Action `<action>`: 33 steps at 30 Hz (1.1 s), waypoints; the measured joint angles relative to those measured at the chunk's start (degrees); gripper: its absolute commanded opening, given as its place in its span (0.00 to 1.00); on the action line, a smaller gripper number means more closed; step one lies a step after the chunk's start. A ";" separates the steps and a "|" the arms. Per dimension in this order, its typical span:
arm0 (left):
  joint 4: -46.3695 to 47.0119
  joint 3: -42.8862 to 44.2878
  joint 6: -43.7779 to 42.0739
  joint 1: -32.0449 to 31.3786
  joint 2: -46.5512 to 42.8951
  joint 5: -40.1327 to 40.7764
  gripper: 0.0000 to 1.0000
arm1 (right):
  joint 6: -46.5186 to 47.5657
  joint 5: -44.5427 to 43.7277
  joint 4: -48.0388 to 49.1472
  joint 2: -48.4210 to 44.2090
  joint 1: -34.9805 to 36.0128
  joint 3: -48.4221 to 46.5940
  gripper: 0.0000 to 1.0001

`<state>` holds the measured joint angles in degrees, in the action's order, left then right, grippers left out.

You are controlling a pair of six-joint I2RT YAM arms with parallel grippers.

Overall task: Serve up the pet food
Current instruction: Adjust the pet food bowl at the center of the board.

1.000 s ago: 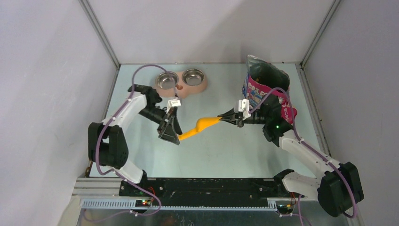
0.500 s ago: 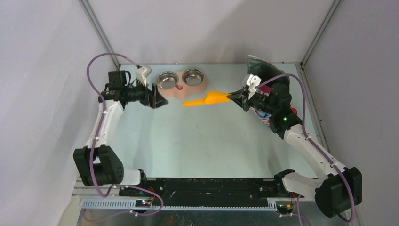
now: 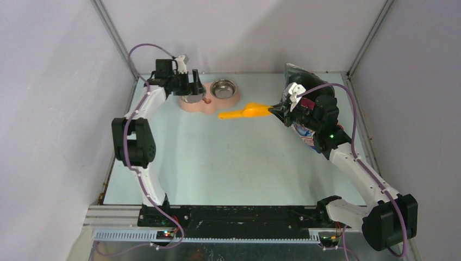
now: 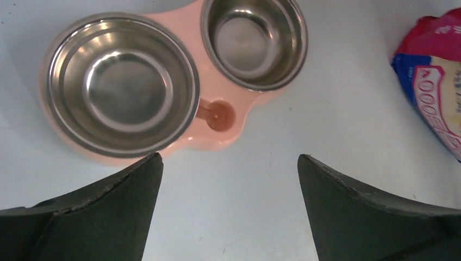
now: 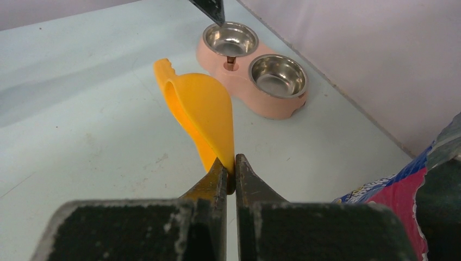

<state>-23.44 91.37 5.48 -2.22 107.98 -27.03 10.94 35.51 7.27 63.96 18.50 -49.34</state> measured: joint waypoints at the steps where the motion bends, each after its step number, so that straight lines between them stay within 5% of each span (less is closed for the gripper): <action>1: -0.22 1.18 0.59 -0.81 1.33 1.66 1.00 | 0.00 0.02 0.00 0.00 0.00 0.00 0.00; 11: -3.89 13.90 3.85 -4.20 12.33 13.40 1.00 | 0.04 0.07 -0.96 0.74 0.00 0.00 0.00; 33: -12.52 14.93 5.55 -4.66 19.23 18.36 1.00 | 0.04 0.11 -1.99 0.74 0.44 0.00 0.00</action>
<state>-35.97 106.30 11.03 -6.87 127.22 -8.67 10.98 35.62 5.28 64.71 18.94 -49.34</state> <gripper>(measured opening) 0.996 0.041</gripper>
